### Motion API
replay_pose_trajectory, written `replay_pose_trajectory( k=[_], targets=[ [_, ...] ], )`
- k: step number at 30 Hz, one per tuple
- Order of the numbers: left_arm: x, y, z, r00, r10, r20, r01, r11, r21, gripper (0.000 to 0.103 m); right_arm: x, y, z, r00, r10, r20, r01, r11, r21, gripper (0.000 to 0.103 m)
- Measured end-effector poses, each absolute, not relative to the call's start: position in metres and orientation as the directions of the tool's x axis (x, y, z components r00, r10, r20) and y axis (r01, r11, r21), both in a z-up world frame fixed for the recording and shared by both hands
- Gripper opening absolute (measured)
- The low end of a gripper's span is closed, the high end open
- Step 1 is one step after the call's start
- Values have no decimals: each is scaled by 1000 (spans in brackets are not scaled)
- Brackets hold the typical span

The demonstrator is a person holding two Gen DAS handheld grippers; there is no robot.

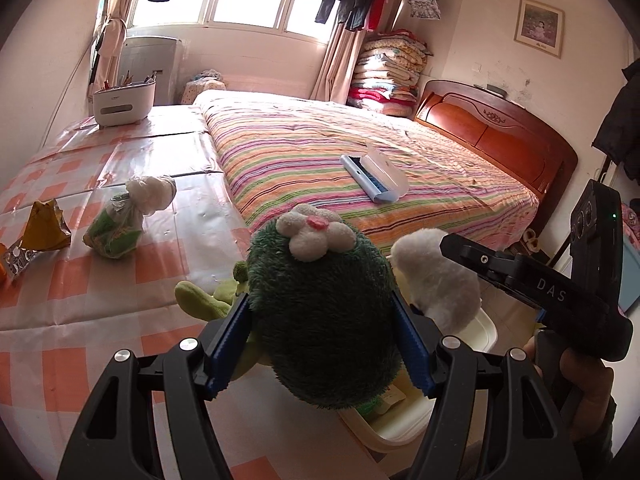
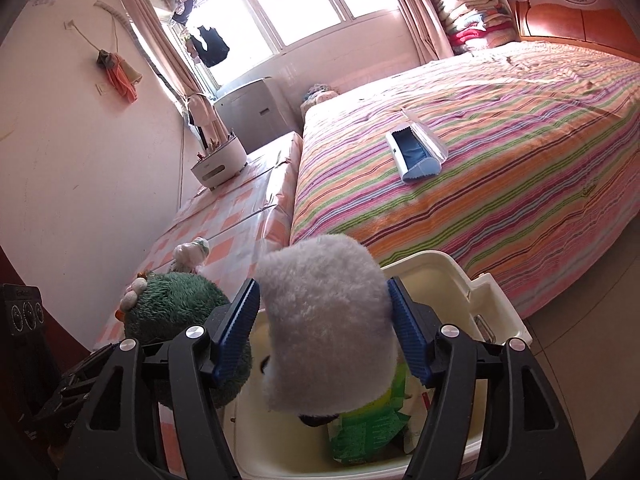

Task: Collect trash
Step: 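Open the right tool to drop the white plush while the left tool drops the green plush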

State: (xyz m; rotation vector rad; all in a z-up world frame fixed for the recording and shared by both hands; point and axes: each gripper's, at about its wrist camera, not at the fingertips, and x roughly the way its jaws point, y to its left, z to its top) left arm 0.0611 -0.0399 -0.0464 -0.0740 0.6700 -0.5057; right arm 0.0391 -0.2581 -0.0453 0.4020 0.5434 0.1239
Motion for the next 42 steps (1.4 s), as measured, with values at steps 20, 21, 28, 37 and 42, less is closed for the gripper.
replay_pose_trajectory(
  k=[20,21,28,37,42],
  targets=[
    [59,-74,-49,623,-513,-590,490,844,-218,66,30,-283,-37,900,177,-399,43,874,483,73],
    [59,-76,-49,621,-515,-591,494,842,-215,66,30,-283,-37,900,176,-398,43,873,486,73],
    [55,-83,-44,621,-524,-584,512,834,-203,70,28,-284,-37,906,173,-387,44,869,492,73],
    [40,-85,-22,699,-493,-518,519,848,-107,74,28,-285,-38,909,163,-382,55,864,500,73],
    [51,-65,-18,713,-477,-514,466,870,-161,74,32,-277,-38,904,179,-387,43,865,500,74]
  ],
)
